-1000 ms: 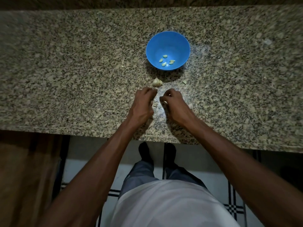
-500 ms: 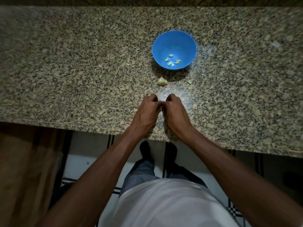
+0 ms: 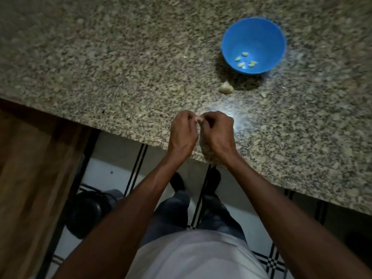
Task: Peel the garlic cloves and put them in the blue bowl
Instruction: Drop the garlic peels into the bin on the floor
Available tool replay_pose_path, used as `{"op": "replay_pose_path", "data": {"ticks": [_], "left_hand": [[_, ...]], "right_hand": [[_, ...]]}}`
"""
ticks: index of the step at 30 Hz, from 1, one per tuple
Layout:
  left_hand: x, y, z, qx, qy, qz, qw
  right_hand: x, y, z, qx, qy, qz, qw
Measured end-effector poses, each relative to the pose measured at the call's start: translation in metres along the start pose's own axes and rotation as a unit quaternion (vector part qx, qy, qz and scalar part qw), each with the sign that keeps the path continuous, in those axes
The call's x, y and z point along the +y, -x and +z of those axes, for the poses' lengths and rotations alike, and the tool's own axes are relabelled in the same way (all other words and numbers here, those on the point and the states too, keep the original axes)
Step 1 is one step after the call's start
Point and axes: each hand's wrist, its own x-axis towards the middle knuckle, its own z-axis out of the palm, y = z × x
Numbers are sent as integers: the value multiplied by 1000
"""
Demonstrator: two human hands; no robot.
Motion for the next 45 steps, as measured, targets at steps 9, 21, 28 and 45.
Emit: {"op": "replay_pose_path", "data": {"ticks": [9, 21, 28, 45], "left_hand": [[-82, 36, -136, 117, 550, -281, 777], [-307, 281, -329, 390, 515, -371, 667], [-398, 384, -341, 487, 485, -430, 585], [-539, 436, -255, 507, 552, -503, 431]], "right_hand": [[-114, 18, 96, -307, -432, 267, 805], [-228, 212, 389, -515, -264, 224, 784], [-222, 295, 489, -600, -155, 228, 751], [-126, 358, 643, -571, -27, 345, 745]]}}
